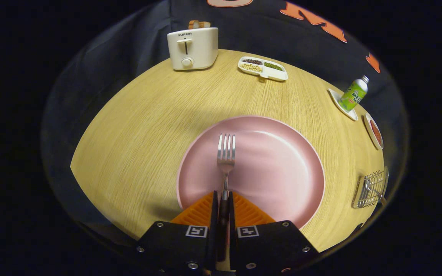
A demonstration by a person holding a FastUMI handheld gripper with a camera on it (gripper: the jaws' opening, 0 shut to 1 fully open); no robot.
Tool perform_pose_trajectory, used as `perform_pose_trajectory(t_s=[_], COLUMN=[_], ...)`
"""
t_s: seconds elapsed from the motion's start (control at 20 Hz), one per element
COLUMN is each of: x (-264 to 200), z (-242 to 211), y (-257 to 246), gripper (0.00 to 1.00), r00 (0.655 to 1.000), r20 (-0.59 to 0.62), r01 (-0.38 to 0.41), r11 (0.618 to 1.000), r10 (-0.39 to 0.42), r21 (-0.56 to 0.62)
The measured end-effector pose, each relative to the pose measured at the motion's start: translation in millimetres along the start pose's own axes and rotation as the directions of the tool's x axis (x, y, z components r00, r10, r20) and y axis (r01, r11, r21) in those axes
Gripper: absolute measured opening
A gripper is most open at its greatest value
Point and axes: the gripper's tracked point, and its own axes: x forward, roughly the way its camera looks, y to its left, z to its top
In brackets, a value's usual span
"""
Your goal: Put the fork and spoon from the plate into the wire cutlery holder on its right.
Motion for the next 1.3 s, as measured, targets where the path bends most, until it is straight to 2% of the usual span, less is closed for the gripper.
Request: perform_pose_trajectory(t_s=[0.15,0.35,0.7,1.15,1.3], x=[0.7,-3.2,-32.7,-91.8,-107.0], z=[-0.4,0.3,20.6,37.3,40.2], y=[-0.9,-11.3,-58.6,-174.1,-203.1], gripper=[0.11,0.06,0.06,0.06,0.06], r00=[1.0,1.0,0.997,0.955,0.943], r20=[-0.007,-0.027,0.064,0.179,0.197], r01=[-0.006,-0.008,0.018,0.172,0.18], r11=[1.0,0.993,0.975,0.934,0.912], r10=[0.006,0.012,-0.034,-0.236,-0.267], r21=[0.02,0.119,0.222,0.313,0.369])
